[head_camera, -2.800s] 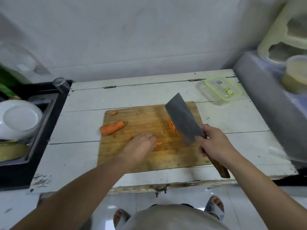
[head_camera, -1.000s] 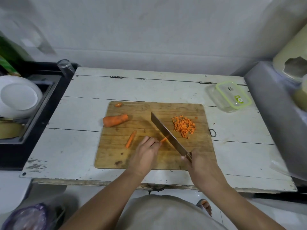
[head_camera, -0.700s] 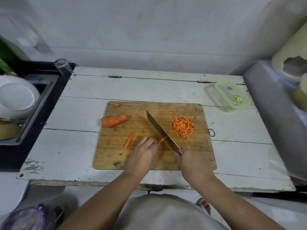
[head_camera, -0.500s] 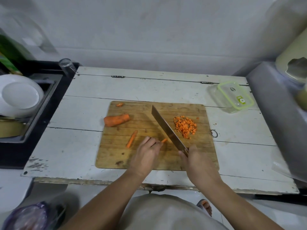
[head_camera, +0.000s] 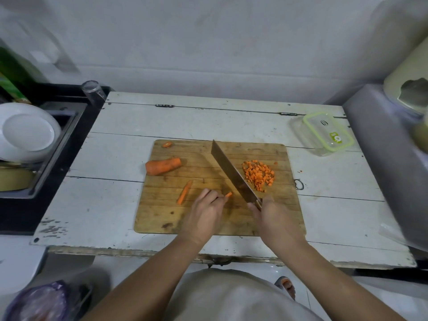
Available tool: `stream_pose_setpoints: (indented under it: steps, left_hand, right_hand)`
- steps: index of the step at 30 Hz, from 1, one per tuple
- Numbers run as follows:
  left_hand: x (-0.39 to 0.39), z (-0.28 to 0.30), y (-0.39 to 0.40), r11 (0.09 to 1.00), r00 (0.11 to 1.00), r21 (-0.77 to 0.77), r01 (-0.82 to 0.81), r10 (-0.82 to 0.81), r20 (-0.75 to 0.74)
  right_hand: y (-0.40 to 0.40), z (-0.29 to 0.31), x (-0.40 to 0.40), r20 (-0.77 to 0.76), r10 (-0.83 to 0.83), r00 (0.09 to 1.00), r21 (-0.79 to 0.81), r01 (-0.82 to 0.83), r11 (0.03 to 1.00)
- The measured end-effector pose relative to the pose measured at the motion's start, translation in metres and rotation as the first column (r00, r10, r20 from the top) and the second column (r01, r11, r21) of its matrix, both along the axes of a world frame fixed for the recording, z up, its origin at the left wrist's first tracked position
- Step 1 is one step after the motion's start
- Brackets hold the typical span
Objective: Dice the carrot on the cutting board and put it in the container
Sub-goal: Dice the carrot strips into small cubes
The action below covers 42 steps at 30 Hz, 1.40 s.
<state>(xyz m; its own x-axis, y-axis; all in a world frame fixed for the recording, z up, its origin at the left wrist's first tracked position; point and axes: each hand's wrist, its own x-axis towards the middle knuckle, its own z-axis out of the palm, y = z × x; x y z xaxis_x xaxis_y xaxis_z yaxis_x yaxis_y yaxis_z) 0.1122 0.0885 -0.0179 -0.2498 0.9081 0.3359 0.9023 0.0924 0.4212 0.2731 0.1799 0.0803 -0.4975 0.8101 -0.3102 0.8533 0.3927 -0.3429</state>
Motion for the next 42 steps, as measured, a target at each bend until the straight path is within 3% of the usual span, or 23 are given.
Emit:
stream_pose_setpoints:
  steps: [3,9,14,19,25,30,35,42]
  left_hand:
    - [0.001,0.000,0.000,1.000,1.000,0.002,-0.017,0.017,0.007]
    - [0.001,-0.005,0.000,0.999,0.999,-0.020,-0.041,0.041,0.031]
    - [0.001,-0.004,-0.001,0.999,0.999,-0.023,-0.033,0.033,0.024]
    - [-0.001,-0.004,-0.003,0.999,0.999,-0.013,-0.032,0.032,0.017]
    - [-0.001,-0.006,-0.001,1.000,1.000,-0.011,-0.022,0.022,0.006]
    - [-0.002,-0.008,-0.003,1.000,1.000,-0.004,-0.003,0.003,-0.008]
    - [0.001,-0.007,-0.016,1.000,0.999,0.009,0.021,-0.021,-0.034]
    - [0.000,-0.007,-0.013,0.998,0.998,0.042,0.040,-0.037,-0.053]
  right_hand:
    - [-0.008,0.004,0.018,-0.029,-0.011,1.000,-0.023,0.011,1.000]
    - [-0.018,-0.008,0.011,0.080,0.057,0.995,0.004,-0.057,0.998]
    - [-0.006,-0.009,-0.014,0.019,0.024,1.000,0.002,-0.024,1.000]
    - [-0.016,-0.002,0.011,-0.039,0.002,0.999,-0.013,-0.003,1.000]
    - [-0.030,-0.010,0.001,0.086,0.063,0.994,0.079,-0.070,0.994]
    - [-0.015,-0.008,-0.016,0.009,0.016,1.000,-0.023,-0.016,1.000]
    - [-0.019,-0.004,0.015,-0.024,0.018,1.000,-0.013,-0.018,1.000]
    - [-0.020,-0.009,0.000,0.049,0.052,0.997,0.000,-0.052,0.999]
